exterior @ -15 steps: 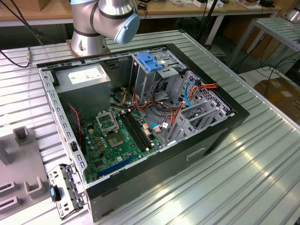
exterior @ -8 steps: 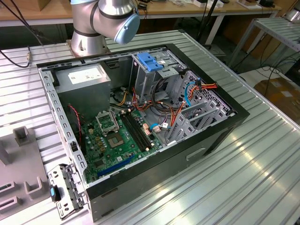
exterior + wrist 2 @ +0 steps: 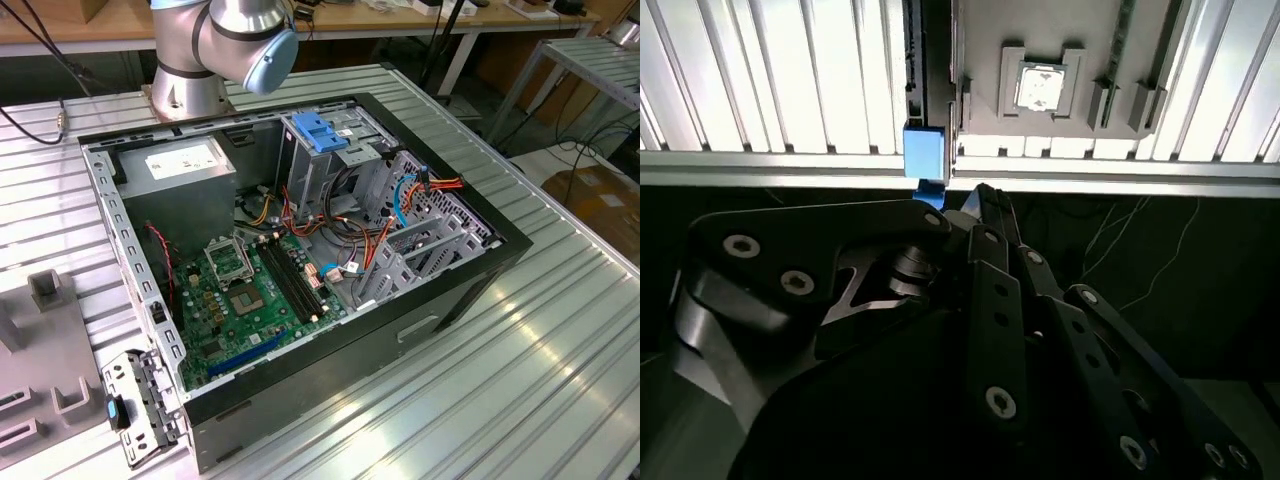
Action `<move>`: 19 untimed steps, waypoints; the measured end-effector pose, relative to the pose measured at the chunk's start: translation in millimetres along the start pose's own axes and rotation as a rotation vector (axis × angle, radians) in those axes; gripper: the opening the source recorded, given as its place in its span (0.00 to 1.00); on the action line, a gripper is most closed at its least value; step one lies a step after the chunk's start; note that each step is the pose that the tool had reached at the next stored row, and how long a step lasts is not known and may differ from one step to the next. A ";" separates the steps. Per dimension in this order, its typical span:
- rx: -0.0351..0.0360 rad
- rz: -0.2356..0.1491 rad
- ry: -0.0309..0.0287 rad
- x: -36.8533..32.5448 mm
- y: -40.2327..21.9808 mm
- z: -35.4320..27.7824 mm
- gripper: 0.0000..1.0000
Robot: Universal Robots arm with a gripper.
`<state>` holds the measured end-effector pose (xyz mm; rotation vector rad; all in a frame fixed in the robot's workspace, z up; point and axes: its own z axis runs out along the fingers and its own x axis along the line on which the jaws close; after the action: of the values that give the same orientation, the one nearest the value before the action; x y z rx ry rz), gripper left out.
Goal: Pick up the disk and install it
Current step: 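Pick up the disk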
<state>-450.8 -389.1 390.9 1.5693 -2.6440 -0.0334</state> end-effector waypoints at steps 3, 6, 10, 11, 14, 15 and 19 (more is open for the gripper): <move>0.0042 -0.041 0.0063 0.0 0.1 0.0 0.11; 0.0072 -0.087 0.0100 0.1 0.1 0.0 0.11; 0.0117 -0.175 0.0148 -0.1 0.1 0.1 0.11; 0.0134 -0.176 0.0143 -0.3 0.3 0.0 0.11; 0.0182 -0.175 0.0121 -1.1 0.7 0.2 0.11; 0.0199 -0.176 0.0113 -1.5 1.0 0.3 0.11; 0.0241 -0.175 0.0095 -5.0 2.6 0.6 0.11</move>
<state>-450.7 -383.4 390.1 1.7996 -2.5010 -0.0031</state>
